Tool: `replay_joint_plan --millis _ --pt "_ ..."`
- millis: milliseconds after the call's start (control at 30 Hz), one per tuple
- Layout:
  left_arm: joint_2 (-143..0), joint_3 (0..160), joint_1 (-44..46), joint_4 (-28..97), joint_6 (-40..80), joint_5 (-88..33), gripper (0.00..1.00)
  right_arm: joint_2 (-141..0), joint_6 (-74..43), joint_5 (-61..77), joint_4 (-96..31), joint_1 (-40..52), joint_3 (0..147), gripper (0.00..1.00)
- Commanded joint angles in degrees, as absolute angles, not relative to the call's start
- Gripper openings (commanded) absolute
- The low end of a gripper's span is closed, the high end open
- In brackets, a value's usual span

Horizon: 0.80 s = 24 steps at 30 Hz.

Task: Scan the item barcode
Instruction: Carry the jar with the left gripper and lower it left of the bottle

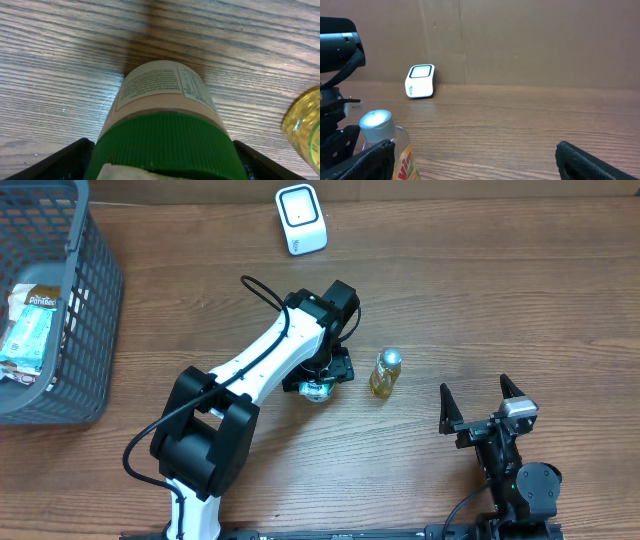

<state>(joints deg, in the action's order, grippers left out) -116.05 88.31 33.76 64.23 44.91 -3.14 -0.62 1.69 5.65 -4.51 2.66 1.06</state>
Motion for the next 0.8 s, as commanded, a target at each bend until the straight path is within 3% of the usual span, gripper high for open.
replay_joint_plan --millis 0,500,767 --pt "-116.4 88.1 33.8 64.2 45.2 -2.3 0.88 -0.2 2.0 5.7 -4.3 2.5 0.4 1.0" --pt "-116.4 88.1 33.3 62.8 30.3 -2.3 0.84 -0.2 2.0 5.7 -4.3 2.5 0.4 1.0" --pt "-116.4 88.1 33.5 62.8 30.0 -2.8 0.74 -0.2 2.0 5.7 -4.3 2.5 0.4 1.0"
